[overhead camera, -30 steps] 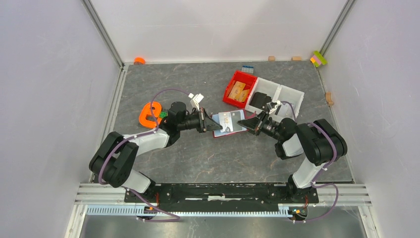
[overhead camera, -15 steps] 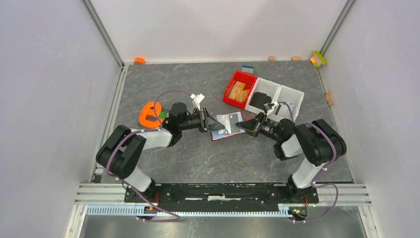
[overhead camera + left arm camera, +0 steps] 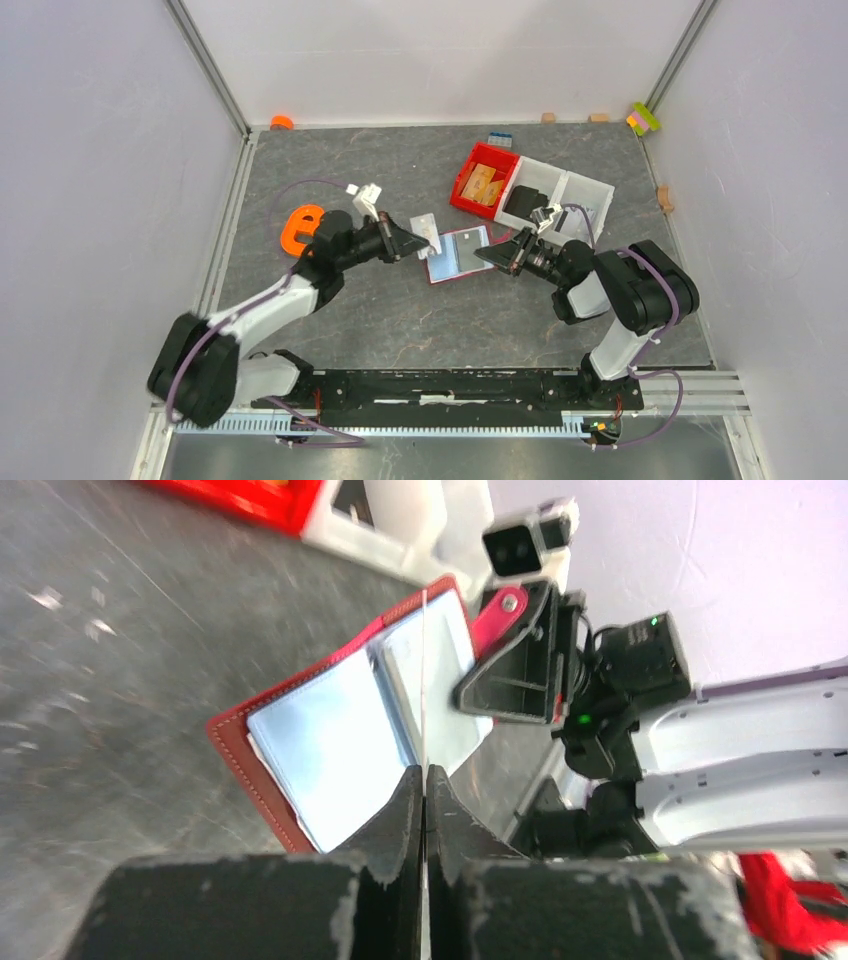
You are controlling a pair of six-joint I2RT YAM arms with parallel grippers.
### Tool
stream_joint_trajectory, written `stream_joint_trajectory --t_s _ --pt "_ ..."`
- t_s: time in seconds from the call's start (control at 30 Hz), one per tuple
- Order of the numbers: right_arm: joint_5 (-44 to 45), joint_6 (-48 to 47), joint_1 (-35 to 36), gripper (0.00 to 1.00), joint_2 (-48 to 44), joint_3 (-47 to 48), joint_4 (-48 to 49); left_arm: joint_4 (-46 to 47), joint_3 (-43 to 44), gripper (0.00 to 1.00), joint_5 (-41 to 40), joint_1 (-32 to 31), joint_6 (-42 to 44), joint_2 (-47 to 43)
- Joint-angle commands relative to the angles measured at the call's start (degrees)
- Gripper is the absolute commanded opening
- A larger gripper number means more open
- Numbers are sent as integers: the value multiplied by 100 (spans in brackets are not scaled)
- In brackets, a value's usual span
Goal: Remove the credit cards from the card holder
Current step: Remove the credit card from the card holder, then place the credit card in the storage box.
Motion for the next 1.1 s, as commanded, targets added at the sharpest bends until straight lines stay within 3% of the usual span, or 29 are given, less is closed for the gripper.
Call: stream_joint_trajectory --t_s 0.0,0.13,0.43,0.7,0.9,1.07 --pt "186 -781 111 2 -174 -18 995 -616 -363 2 -1476 34 807 -1270" --pt "371 -1481 295 5 -191 125 23 -590 -537 2 -1685 34 867 -1704" --pt "866 -2881 725 12 -238 709 -2305 -365 -466 2 -1318 28 761 -1382" --pt "1577 -3701 812 51 -634 1079 -4108 -352 -505 2 -1334 34 753 -1472" --pt "2996 -4487 803 80 -1892 1200 -5726 -294 -474 3 -1194 30 683 -1357" --pt "3908 -4704 805 98 -2878 1117 -6347 -128 -457 3 -1007 32 592 -1211"
